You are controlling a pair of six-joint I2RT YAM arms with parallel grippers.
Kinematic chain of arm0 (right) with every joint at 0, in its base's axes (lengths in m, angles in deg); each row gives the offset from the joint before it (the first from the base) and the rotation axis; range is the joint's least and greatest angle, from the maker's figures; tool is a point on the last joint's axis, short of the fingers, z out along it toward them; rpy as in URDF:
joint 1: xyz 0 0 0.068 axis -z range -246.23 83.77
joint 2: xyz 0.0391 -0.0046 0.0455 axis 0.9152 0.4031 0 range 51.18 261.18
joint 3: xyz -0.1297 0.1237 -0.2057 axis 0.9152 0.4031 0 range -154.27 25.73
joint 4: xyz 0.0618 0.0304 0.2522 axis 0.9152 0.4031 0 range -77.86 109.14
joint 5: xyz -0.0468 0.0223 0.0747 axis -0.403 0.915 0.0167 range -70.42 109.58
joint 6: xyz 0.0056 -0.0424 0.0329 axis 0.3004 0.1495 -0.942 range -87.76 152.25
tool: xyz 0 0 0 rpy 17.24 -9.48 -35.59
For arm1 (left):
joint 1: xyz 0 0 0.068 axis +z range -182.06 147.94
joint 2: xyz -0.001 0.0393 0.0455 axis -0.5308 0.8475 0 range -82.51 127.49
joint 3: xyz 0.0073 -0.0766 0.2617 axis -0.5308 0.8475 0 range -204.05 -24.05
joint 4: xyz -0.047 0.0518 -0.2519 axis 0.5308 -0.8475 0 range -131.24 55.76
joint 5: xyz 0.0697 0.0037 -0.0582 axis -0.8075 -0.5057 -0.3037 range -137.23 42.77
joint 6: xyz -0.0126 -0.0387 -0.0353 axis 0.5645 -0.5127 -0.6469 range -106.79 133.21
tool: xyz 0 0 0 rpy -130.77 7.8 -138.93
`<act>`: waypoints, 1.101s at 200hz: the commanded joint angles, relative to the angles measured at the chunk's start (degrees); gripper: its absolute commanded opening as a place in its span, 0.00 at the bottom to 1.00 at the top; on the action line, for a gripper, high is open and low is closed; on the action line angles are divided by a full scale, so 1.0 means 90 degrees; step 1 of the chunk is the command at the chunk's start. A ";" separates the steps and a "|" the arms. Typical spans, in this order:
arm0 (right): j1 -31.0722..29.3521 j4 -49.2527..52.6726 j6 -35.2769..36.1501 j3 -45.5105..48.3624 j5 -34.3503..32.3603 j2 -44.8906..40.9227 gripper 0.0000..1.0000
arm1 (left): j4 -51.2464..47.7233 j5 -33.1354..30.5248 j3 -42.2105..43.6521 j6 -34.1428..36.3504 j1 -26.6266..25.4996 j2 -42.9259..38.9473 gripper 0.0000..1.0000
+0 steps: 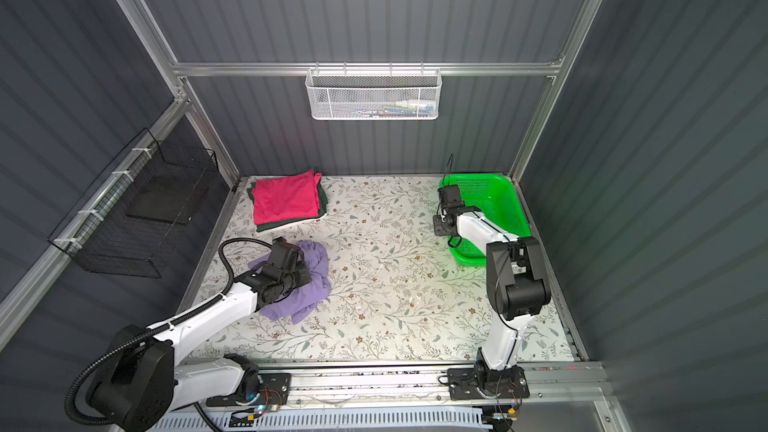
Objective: Fold and stack the t-shirts
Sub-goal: 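Drag the green basket farther away with right gripper while left holds shirt, then lower the lavender shirt onto the table center with the left gripper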
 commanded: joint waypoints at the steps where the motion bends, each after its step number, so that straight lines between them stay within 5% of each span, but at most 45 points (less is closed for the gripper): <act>1: 0.0383 -0.0039 0.0331 -0.0413 0.0453 0.0160 0.19 | -0.0019 0.0127 -0.0059 0.0101 0.0010 0.0099 0.00; 62: 0.0957 -0.0148 0.1073 -0.1538 0.0855 0.0906 0.17 | 0.0418 0.0934 -0.0818 -0.0014 -0.0349 0.0839 0.00; 114: 0.1099 -0.0081 0.1346 -0.2460 0.0645 0.1630 0.18 | 0.0184 0.1757 -0.3459 0.0593 -0.1090 0.1903 0.00; 141: 0.1201 0.0045 0.1238 -0.2767 0.0727 0.1815 0.19 | 0.0345 0.2093 -0.4114 0.0750 -0.1299 0.1513 0.00; 174: 0.1204 -0.0038 0.1213 -0.2815 0.0872 0.1814 0.32 | 0.0242 0.0646 -0.3155 0.0493 -0.1289 0.0943 0.00; 196: 0.1201 -0.0115 0.1006 -0.2628 0.1012 0.1536 0.51 | -0.0494 -0.0087 -0.2873 0.0950 -0.1289 0.1798 0.46; 220: 0.1112 -0.0380 0.0793 -0.1971 0.1107 0.0909 0.69 | -0.1069 -0.1468 -0.2466 0.0884 -0.1276 0.2390 0.69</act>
